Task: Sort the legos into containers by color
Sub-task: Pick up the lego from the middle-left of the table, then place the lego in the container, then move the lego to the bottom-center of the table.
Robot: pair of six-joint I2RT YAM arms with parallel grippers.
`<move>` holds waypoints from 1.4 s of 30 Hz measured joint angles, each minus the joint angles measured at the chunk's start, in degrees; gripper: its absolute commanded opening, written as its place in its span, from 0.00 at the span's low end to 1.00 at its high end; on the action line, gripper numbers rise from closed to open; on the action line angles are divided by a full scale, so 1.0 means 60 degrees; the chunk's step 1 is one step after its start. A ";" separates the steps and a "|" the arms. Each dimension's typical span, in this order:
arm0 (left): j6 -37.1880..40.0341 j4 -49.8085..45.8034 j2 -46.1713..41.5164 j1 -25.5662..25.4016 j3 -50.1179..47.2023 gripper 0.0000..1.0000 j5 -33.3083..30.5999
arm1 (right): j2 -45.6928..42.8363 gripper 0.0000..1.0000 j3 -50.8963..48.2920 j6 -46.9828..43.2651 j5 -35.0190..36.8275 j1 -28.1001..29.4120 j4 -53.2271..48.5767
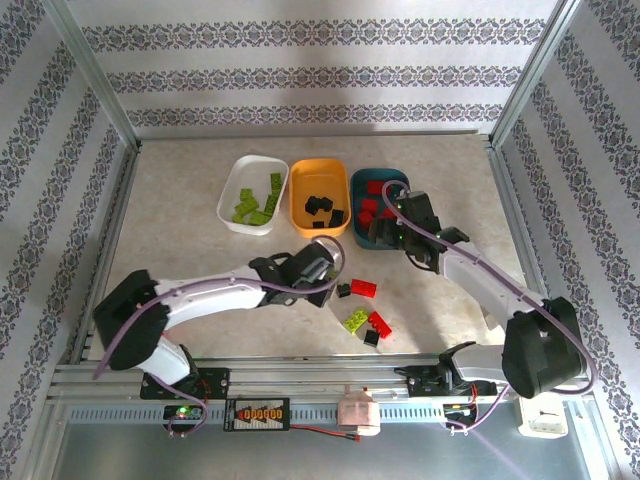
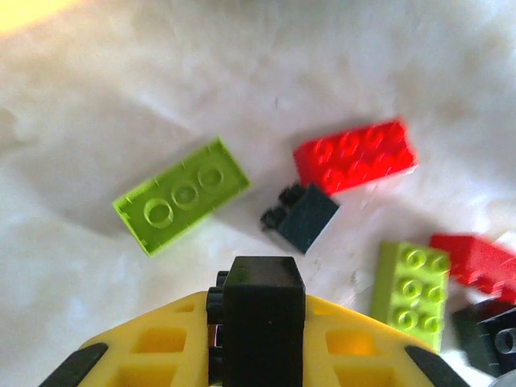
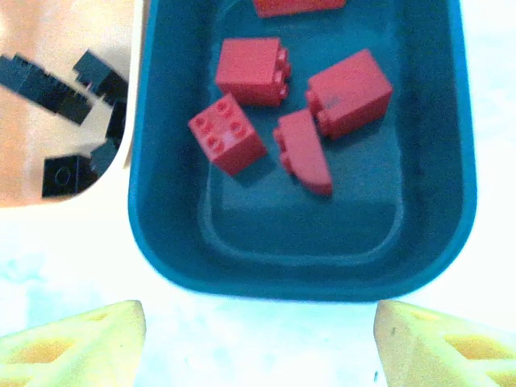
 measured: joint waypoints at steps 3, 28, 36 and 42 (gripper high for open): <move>-0.0018 0.0120 -0.0361 0.1126 0.0197 0.13 0.0477 | -0.0503 0.74 -0.0484 0.0120 -0.0015 0.0331 -0.0004; -0.0018 -0.1501 0.6754 0.3967 0.8896 0.66 0.2014 | -0.3027 0.72 -0.2714 0.0929 0.0000 0.3799 -0.0688; -0.0321 -0.0685 0.4280 0.3967 0.6422 0.82 0.2459 | -0.1654 0.68 -0.2288 0.0998 0.0280 0.4291 -0.0630; -0.0918 0.1038 0.0339 0.3967 0.2448 1.00 0.2641 | -0.0539 0.67 -0.1508 0.0994 0.0586 0.4328 -0.0350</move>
